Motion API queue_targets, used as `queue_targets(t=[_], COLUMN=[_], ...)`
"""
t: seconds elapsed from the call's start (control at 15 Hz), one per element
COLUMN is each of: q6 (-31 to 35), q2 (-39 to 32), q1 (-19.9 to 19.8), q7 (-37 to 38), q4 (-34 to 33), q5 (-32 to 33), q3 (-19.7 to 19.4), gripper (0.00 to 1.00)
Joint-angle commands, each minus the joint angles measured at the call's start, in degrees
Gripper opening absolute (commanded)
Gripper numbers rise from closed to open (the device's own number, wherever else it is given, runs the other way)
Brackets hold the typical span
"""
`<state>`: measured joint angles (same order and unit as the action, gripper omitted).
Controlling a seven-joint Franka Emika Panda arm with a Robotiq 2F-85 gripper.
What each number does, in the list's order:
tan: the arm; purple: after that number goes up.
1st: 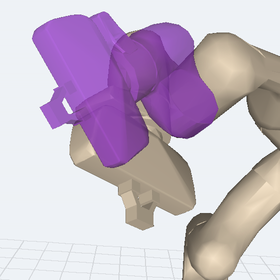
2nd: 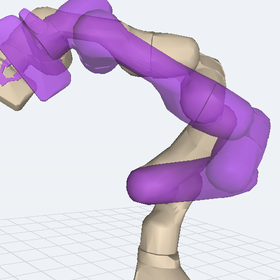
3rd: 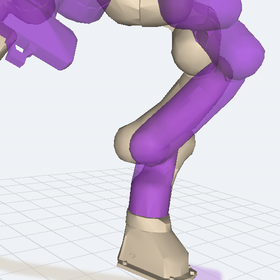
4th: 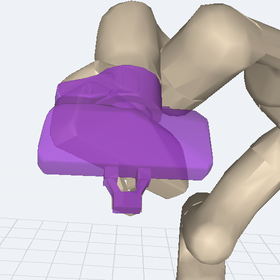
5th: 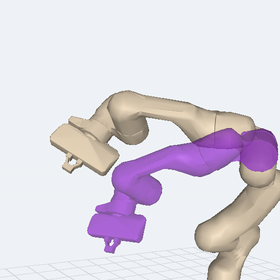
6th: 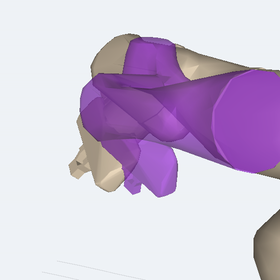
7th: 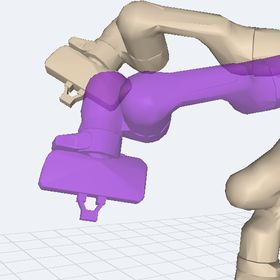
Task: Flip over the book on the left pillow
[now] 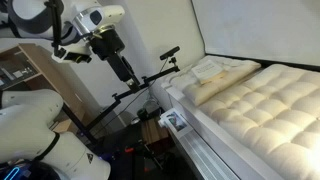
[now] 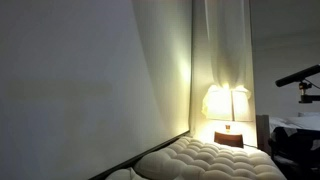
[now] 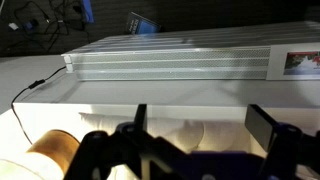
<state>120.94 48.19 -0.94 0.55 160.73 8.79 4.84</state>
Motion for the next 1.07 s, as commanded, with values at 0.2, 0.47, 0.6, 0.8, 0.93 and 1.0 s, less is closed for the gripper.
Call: queue_targets(t=[0.2, 0.47, 0.6, 0.8, 0.93, 1.0], q6=[-0.24, -0.26, -0.44, -0.47, 0.2, 1.03], q2=[-0.11, -5.93, -8.83, -12.76, -16.21, -17.83], q1=[0.49, 0.81, 1.8, 4.44, 7.1, 8.42], q7=[0.33, 2.03, 2.22, 0.96, -1.5, -2.69], q4=[-0.14, -6.36, -9.84, -14.56, -17.56, -18.8], q5=[0.38, 0.87, 1.43, 2.94, 4.16, 4.88], q3=[-0.44, 2.22, 4.59, 8.4, 9.86, 10.46], gripper=[1.0, 1.0, 1.0, 1.0, 1.0, 1.0])
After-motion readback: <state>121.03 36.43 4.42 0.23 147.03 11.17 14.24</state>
